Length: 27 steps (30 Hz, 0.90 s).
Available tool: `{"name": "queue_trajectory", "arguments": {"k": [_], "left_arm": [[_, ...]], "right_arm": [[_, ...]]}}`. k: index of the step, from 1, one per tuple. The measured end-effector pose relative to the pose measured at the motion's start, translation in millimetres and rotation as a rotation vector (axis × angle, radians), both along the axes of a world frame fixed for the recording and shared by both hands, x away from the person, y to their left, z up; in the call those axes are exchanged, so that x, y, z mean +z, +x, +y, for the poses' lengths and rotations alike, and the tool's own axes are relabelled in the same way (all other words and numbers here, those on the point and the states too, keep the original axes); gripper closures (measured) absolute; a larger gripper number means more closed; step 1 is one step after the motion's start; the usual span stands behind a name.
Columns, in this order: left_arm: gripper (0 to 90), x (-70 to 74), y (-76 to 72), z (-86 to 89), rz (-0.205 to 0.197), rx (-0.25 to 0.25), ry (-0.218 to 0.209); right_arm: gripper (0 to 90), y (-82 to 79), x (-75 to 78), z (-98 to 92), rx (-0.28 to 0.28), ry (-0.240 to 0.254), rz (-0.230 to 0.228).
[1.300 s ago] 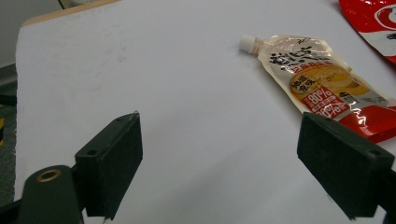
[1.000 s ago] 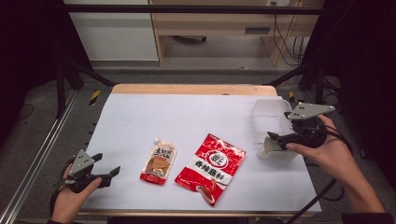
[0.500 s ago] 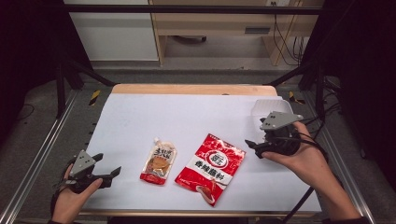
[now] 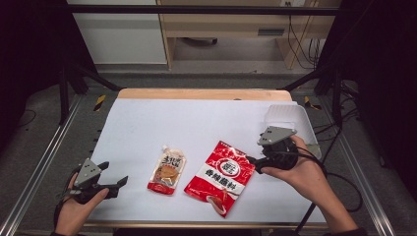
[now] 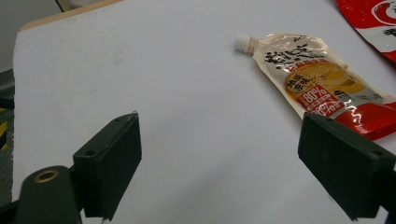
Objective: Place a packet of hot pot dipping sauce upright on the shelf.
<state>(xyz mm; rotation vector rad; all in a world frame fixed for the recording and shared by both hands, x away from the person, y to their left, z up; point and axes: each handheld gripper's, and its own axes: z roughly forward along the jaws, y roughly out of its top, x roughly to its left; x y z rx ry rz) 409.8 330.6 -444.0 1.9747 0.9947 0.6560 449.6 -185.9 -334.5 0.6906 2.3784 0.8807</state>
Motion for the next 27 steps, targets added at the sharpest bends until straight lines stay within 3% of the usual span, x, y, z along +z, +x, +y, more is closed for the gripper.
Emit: {"name": "queue_trajectory", "arguments": {"k": [17, 27], "left_arm": [[13.3, 0.4, -0.3, -1.3, 0.0, -0.009, -0.002], [13.0, 0.5, -0.1, -3.7, 0.004, -0.016, 0.005]], "right_arm": [[22.1, 6.3, -30.5, 33.8, 0.022, 0.025, 0.075], [28.4, 9.7, -45.4, 75.5, 0.07, 0.062, 0.129]]}}
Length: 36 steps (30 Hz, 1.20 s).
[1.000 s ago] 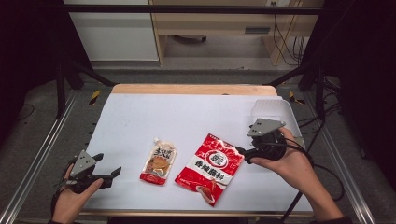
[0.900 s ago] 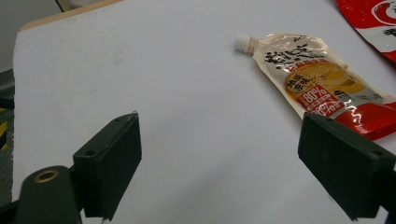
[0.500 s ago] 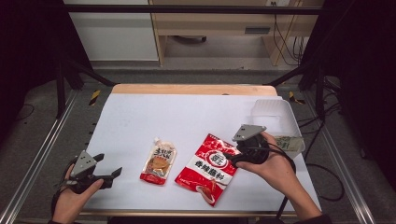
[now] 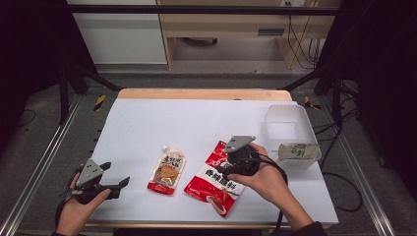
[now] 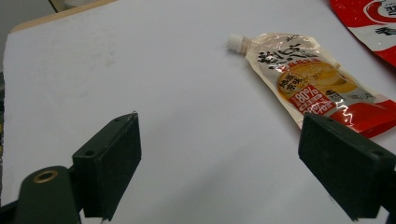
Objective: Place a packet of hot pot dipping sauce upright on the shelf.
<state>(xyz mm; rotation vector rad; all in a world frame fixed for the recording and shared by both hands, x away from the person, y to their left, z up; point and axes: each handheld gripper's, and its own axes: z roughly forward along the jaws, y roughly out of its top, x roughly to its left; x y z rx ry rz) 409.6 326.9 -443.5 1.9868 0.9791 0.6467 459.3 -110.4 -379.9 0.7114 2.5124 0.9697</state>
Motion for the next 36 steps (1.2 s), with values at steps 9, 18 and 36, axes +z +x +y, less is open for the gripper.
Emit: {"name": "queue_trajectory", "arguments": {"k": [9, 18, 36], "left_arm": [[12.9, 1.2, -0.2, 2.3, -0.004, 0.007, -0.012], [13.0, 2.4, 0.2, 5.7, -0.008, 0.009, -0.02], [13.0, 3.3, 1.9, 11.5, -0.017, 0.005, -0.049]], "right_arm": [[39.7, 11.8, -15.1, 62.0, 0.036, 0.0, 0.036], [53.6, 41.3, -38.8, 107.0, -0.023, 0.015, 0.09], [52.4, 90.4, -76.9, 151.8, -0.109, 0.017, 0.208]]}}
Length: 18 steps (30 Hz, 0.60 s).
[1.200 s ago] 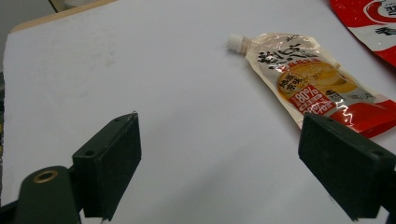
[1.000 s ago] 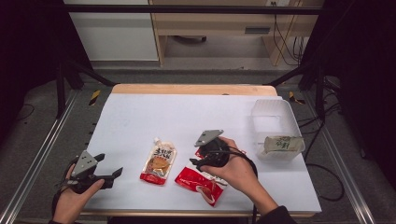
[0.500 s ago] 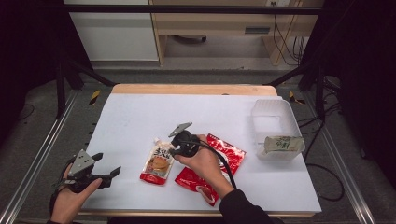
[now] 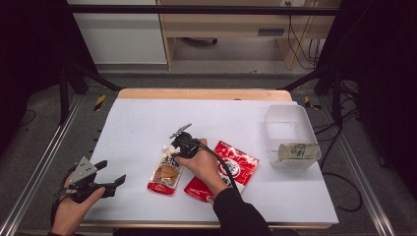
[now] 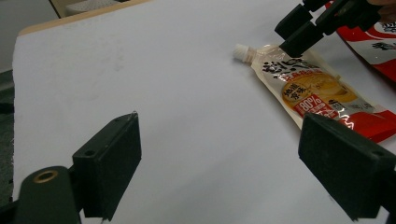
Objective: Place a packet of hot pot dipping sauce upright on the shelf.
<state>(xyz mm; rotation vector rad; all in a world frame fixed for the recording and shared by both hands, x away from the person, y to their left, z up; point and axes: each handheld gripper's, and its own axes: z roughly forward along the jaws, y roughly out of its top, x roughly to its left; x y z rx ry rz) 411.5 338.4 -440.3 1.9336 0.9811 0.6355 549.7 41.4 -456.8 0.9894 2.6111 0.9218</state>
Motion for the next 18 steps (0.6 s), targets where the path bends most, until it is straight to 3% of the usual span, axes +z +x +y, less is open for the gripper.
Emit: {"name": "queue_trajectory", "arguments": {"k": [18], "left_arm": [[13.1, 0.0, 0.0, -3.2, 0.006, -0.007, 0.01]], "right_arm": [[55.7, -4.8, -4.3, -1.0, 0.018, -0.031, 0.03]]}}
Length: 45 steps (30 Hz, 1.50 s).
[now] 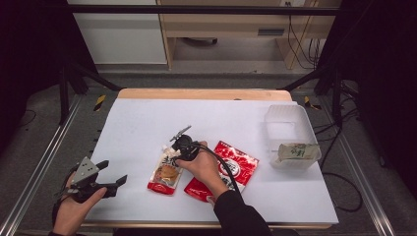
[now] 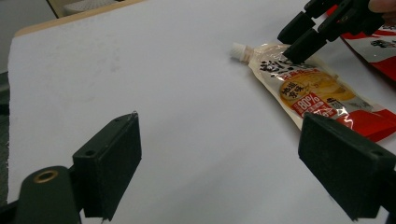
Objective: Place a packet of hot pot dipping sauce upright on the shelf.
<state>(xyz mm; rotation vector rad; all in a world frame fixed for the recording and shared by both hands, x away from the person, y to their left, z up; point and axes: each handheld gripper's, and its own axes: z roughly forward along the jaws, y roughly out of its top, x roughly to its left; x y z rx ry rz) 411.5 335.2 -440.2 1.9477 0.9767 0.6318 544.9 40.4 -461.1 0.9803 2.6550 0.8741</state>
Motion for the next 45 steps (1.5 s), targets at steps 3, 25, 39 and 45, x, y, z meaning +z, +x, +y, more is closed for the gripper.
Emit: {"name": "queue_trajectory", "arguments": {"k": [3, 25, 39, 45], "left_arm": [[13.2, -0.3, 0.2, 0.1, 0.0, 0.001, -0.005], [13.3, 0.6, -0.4, 0.6, -0.005, 0.0, 0.005], [13.6, 2.7, -2.5, 2.6, -0.014, 0.007, 0.002], [15.0, 9.6, -5.4, -1.6, -0.026, -0.019, -0.008]], "right_arm": [[60.7, -2.4, -0.6, 0.5, -0.013, -0.001, 0.007], [89.3, -25.8, 28.3, -6.8, 0.058, 0.06, -0.118], [90.0, -51.4, 94.5, -17.9, 0.17, 0.138, -0.247], [90.0, -58.1, 109.9, -25.4, 0.195, 0.161, -0.256]]}}
